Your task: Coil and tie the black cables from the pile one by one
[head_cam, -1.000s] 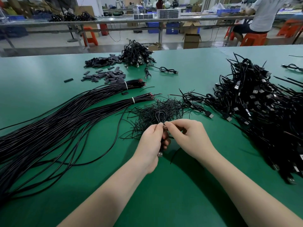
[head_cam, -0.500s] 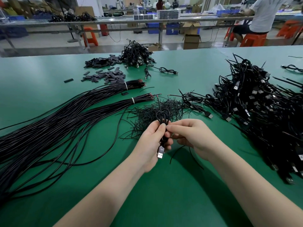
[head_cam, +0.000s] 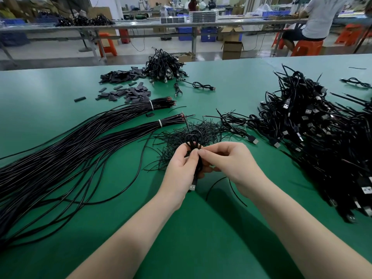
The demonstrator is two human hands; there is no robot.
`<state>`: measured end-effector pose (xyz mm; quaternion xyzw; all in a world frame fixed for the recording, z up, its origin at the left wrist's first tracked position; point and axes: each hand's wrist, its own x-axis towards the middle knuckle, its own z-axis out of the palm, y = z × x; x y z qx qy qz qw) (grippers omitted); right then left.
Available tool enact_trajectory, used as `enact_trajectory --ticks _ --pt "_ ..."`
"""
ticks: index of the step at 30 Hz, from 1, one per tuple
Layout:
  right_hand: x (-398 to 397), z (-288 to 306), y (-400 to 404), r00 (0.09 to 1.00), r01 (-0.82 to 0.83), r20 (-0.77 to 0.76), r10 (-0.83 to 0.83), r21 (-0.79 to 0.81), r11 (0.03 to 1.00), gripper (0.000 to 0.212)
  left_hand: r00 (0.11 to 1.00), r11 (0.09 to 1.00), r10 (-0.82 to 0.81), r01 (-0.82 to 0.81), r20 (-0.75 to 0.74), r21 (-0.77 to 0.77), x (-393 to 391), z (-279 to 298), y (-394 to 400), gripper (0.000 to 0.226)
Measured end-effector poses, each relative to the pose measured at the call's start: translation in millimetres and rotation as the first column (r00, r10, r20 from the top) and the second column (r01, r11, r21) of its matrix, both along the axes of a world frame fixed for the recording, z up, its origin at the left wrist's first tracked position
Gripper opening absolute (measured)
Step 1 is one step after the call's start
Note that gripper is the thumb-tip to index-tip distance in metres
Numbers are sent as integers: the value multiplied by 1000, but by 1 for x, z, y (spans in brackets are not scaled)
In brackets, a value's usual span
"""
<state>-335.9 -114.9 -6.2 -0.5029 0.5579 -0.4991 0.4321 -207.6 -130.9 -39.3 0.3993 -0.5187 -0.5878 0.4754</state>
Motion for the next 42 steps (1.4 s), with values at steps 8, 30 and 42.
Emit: enact_trajectory --ticks 8,30,42 --pt "-2 0 -2 993 41 -104 -53 -120 992 14 998 997 69 -69 4 -32 1 1 2 13" --pt "-22 9 -5 976 -216 -15 217 38 976 7 911 911 -214 317 -352 266 17 10 -6 9" --pt "-16 -1 -8 383 -588 -836 -394 -549 594 11 908 726 -28 306 -418 616 18 18 -15 13"
